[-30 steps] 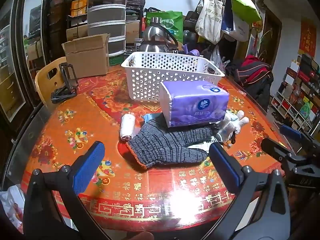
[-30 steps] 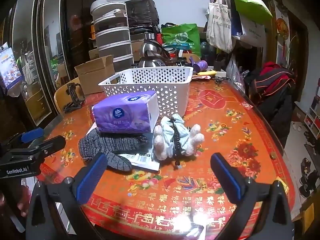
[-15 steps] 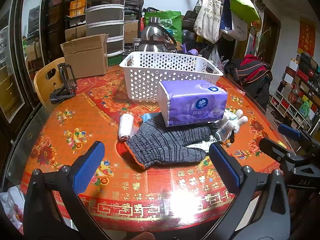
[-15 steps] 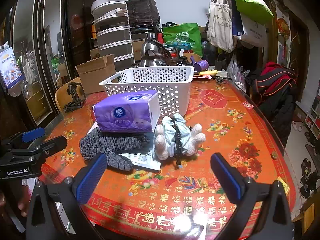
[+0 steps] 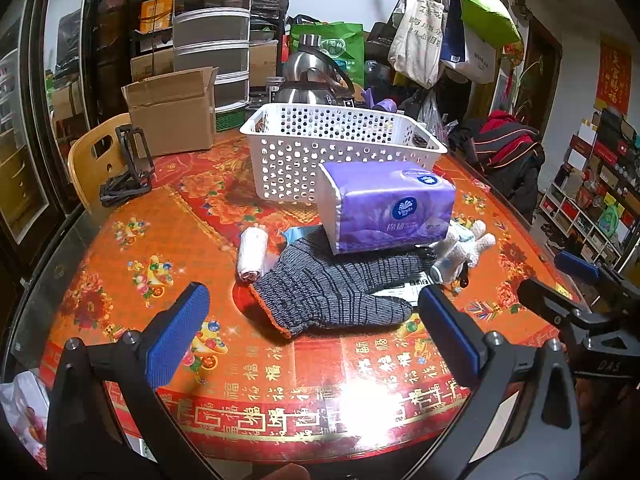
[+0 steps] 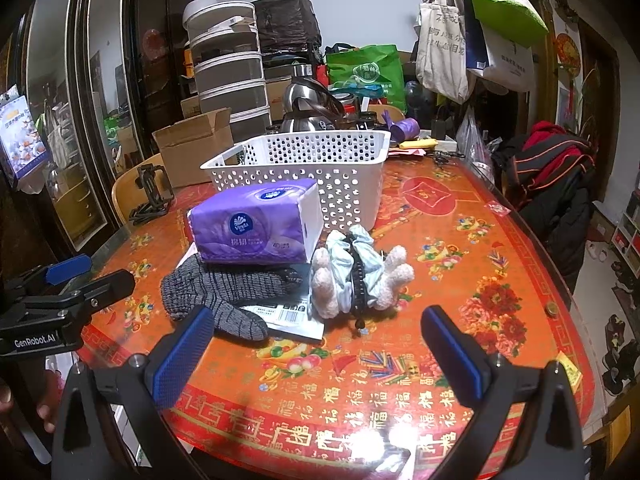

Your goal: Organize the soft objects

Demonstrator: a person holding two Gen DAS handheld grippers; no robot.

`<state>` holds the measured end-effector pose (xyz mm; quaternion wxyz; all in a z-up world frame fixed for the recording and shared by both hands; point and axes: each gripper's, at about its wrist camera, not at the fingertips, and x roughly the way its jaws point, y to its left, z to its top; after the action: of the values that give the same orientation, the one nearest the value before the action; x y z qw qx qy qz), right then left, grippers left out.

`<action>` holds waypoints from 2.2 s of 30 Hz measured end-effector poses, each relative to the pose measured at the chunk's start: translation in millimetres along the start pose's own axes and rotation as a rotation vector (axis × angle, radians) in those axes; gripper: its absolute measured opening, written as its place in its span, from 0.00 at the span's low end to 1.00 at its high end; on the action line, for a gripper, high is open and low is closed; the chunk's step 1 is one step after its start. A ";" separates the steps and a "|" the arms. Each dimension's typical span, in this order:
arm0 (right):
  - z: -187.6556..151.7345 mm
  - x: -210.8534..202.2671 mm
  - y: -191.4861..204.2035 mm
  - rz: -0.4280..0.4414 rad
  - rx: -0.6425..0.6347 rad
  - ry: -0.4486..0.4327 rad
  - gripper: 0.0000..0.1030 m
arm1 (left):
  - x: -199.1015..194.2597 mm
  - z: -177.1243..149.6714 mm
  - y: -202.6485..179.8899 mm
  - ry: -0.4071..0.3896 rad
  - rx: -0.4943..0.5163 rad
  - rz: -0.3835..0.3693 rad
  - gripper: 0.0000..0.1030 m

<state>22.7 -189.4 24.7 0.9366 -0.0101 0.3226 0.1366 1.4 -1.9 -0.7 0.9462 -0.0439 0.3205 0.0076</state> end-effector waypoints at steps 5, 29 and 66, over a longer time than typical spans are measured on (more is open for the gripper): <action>-0.3 0.7 -0.2 0.003 0.001 0.001 1.00 | 0.0 -0.1 -0.1 -0.001 0.001 0.000 1.00; -1.5 3.0 -0.1 0.009 0.008 0.011 1.00 | 2.6 -0.7 2.6 0.003 -0.005 0.001 1.00; 42.3 84.3 -7.9 0.069 -0.106 -0.038 0.98 | 78.3 42.3 25.8 -0.027 0.001 -0.146 0.97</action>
<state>113.9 -171.5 6.4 0.9354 -0.0458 0.2975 0.1856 88.1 26.4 -16.9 0.9484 -0.0664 0.3039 -0.0609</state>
